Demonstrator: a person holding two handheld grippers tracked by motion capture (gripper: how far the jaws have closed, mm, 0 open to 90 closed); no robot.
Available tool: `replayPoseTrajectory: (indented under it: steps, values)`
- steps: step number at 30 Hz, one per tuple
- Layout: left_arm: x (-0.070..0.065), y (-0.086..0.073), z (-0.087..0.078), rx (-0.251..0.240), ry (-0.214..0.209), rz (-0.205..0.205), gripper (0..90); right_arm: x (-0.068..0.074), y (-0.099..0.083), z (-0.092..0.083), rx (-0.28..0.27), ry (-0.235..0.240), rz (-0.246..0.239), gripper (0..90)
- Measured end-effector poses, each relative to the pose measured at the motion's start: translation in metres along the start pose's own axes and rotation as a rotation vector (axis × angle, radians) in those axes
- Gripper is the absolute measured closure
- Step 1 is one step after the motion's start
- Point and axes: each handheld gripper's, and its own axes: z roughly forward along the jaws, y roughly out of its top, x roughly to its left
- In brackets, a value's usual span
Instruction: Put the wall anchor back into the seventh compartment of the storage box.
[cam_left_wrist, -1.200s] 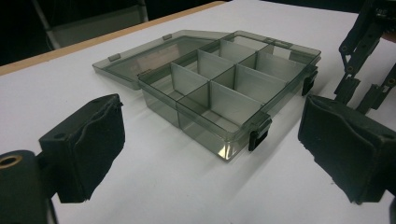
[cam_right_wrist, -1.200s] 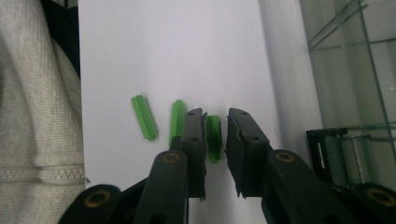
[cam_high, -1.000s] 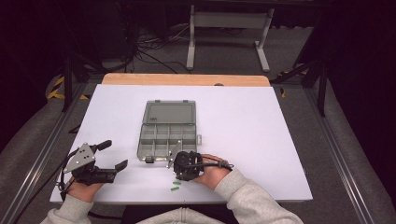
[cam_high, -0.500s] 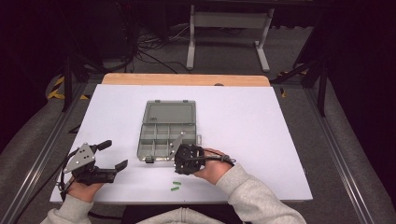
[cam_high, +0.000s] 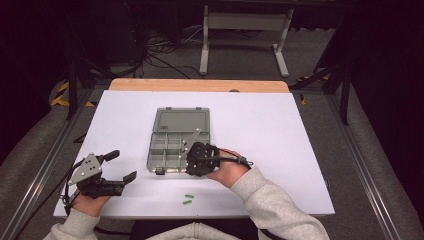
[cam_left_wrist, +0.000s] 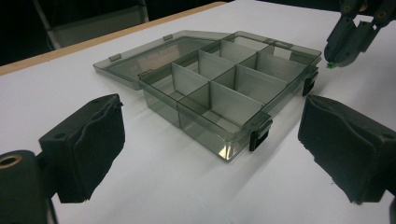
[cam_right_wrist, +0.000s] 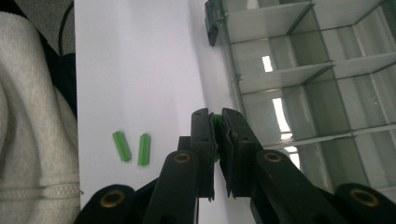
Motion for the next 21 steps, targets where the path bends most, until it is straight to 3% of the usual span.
replayPoseTrajectory:
  steps: [21]
  values:
    - [0.001, -0.001, 0.001, 0.004, -0.003, -0.007, 8.1, -0.03, 0.012, -0.008, -0.055, -0.078, 0.053, 83.9]
